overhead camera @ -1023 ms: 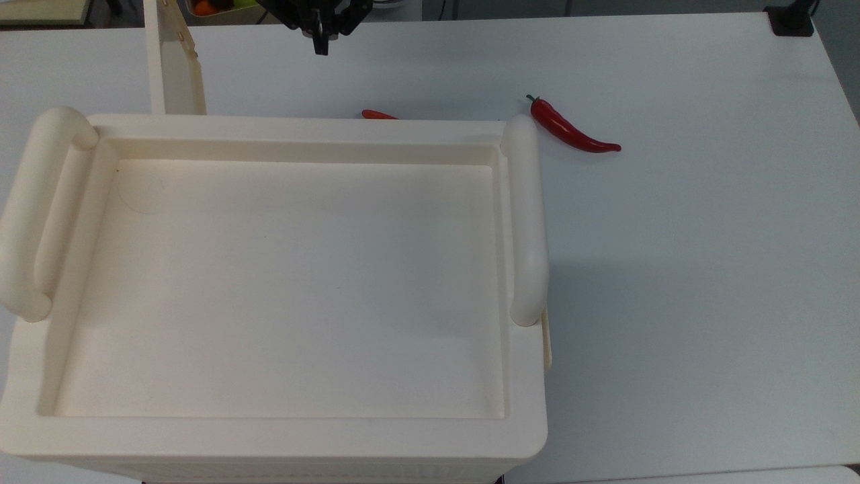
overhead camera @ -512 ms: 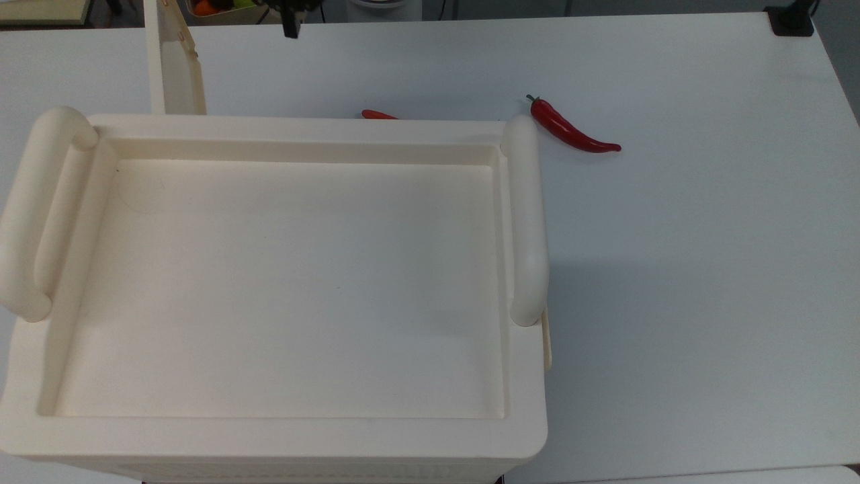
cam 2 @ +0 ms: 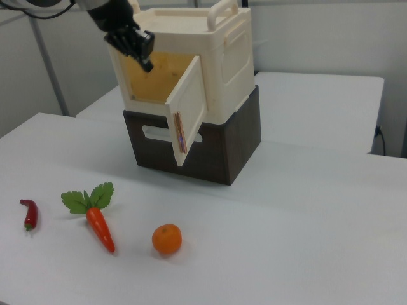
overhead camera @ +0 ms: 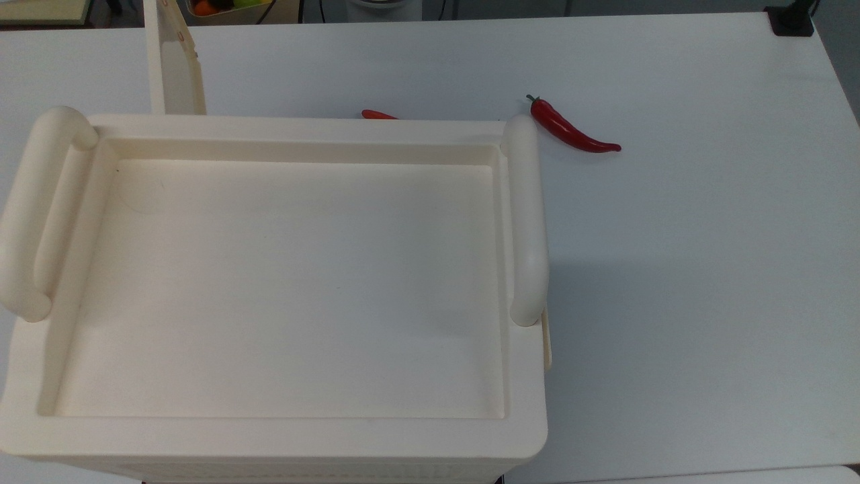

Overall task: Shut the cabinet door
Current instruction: 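Push the cream door with the gripper, swinging it shut against the cabinet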

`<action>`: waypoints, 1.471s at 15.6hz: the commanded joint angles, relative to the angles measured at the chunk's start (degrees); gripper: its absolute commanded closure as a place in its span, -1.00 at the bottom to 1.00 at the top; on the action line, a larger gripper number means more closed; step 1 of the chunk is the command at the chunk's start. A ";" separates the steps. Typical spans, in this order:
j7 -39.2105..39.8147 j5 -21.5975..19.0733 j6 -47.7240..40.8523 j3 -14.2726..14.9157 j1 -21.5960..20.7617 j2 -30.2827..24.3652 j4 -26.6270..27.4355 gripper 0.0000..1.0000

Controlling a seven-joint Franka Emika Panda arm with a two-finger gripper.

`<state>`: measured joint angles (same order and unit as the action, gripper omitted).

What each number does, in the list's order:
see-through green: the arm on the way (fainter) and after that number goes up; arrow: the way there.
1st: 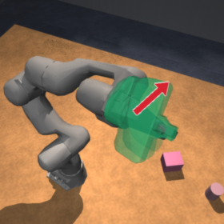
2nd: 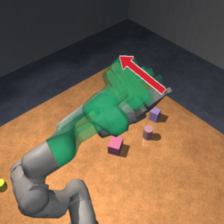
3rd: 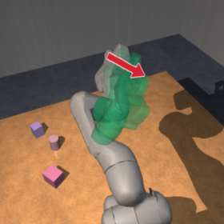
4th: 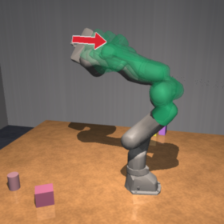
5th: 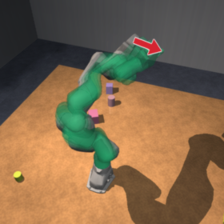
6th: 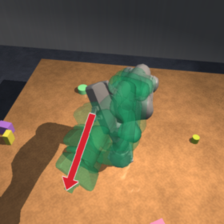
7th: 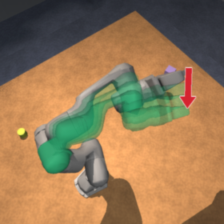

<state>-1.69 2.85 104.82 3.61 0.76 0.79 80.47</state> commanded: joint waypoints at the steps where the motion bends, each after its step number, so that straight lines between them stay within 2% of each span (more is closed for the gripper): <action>1: 0.37 -0.83 7.83 1.92 2.83 0.35 0.30 1.00; 5: 1.25 -1.01 9.96 3.95 4.59 2.72 0.56 1.00; 10: 0.90 -1.44 9.97 3.78 5.13 5.27 1.26 1.00; 11: 0.72 -2.06 9.97 3.51 4.95 5.27 1.52 1.00; 14: 0.37 -7.67 9.97 2.72 4.60 5.71 1.35 1.00; 16: 0.28 -10.05 9.97 2.37 3.29 5.62 1.35 1.00; 20: -2.69 -10.76 14.61 2.19 0.47 5.88 1.79 1.00; 23: -5.51 -10.68 20.84 1.49 -1.37 8.25 1.97 1.00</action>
<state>-4.21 -6.90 119.10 5.50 1.23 7.60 81.03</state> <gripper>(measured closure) 0.991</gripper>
